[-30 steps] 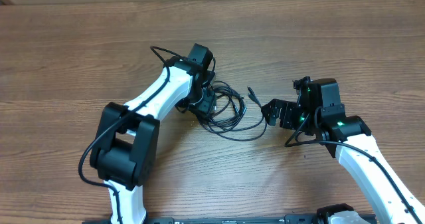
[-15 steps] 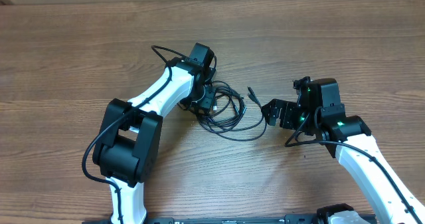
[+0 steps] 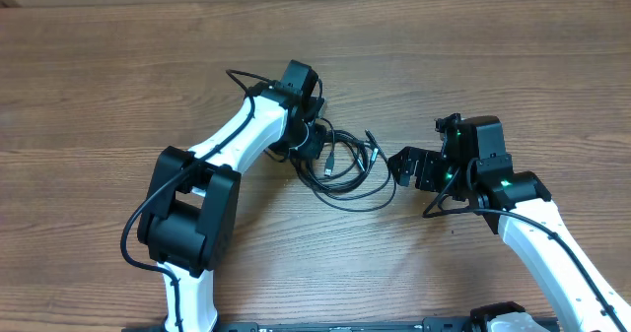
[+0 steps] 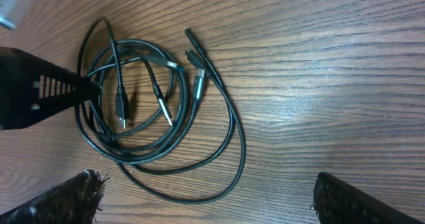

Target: Untangle cables

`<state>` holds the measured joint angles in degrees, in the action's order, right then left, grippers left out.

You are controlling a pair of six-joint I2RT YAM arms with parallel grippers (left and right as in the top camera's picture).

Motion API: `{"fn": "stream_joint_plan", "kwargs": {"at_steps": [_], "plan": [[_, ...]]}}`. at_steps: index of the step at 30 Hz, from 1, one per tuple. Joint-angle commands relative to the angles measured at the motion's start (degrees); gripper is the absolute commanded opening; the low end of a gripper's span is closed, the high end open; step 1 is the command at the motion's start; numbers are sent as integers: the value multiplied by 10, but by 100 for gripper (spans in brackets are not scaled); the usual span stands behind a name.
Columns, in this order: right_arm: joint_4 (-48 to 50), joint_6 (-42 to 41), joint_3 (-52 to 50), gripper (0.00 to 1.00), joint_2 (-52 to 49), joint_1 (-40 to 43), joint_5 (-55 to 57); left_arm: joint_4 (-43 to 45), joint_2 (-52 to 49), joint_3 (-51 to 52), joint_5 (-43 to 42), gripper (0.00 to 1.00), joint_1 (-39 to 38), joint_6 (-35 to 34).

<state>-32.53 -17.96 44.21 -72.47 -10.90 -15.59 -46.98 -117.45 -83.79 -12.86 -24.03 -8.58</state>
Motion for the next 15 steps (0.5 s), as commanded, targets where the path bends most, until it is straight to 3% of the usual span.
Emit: {"fn": "stream_joint_plan", "kwargs": {"at_steps": [1,9,15], "plan": [[3,4,17,100,0,0,6,-23,56,-78,-89,4,-1,27],[3,4,17,100,0,0,6,-19,167,-206,-124,4,38,-11],[2,4,17,100,0,0,16,-27,231,-212,-47,4,86,-119]]}}
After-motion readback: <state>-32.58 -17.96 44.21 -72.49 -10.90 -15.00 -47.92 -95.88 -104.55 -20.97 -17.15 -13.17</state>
